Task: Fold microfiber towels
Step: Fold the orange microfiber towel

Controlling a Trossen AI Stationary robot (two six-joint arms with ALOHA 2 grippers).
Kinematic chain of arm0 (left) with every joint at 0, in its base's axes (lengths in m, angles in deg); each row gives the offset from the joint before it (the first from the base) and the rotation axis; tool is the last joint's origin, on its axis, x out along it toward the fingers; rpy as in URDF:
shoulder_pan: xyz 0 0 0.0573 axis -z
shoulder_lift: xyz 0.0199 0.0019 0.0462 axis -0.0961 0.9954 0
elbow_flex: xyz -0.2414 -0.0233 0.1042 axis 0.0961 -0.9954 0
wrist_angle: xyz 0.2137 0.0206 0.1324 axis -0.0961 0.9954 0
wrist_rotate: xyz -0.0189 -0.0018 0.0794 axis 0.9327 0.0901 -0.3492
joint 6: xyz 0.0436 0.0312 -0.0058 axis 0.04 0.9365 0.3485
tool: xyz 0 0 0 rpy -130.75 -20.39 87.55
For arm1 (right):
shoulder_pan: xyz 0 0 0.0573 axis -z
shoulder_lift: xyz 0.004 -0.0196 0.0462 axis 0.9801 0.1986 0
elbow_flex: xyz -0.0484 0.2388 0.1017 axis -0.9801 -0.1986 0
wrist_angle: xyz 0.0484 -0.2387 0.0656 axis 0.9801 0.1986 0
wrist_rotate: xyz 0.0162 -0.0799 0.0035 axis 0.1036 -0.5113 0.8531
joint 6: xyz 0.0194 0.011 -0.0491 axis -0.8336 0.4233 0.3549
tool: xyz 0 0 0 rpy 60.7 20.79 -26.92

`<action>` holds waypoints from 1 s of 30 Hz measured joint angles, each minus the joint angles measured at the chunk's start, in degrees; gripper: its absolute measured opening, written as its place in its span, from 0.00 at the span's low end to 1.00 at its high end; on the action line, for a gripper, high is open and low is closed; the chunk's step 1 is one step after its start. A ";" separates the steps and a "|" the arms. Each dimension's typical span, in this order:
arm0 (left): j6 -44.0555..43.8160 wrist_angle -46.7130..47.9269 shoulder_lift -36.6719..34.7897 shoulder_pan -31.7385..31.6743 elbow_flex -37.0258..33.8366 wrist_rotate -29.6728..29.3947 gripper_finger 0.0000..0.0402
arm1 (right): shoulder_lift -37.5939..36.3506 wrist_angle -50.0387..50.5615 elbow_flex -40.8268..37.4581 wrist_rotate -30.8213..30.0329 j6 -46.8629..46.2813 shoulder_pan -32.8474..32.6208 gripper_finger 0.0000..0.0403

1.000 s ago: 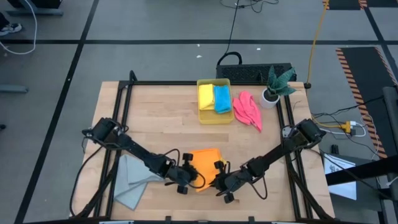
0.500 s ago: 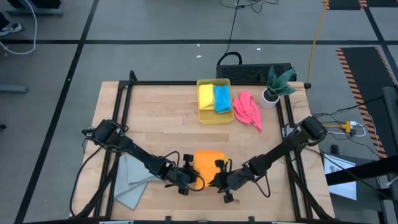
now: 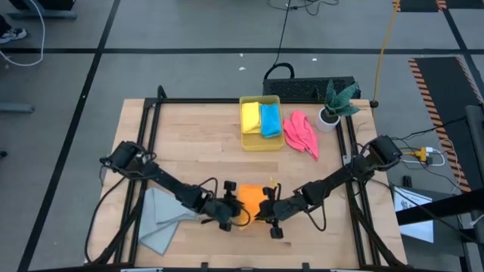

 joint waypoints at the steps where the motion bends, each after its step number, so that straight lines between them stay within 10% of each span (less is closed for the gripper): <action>1: -0.51 0.36 0.33 -0.60 -0.03 1.22 0.13 | -0.10 0.08 0.00 0.07 0.02 -0.38 0.01; 16: -0.18 -10.10 5.14 1.74 -0.06 8.90 0.13 | -2.23 1.16 0.00 -0.23 -2.67 -2.36 0.01; 30: -6.84 -1.26 1.49 0.16 -0.04 -1.17 0.13 | -2.23 5.05 0.00 -0.44 -5.37 -1.33 0.01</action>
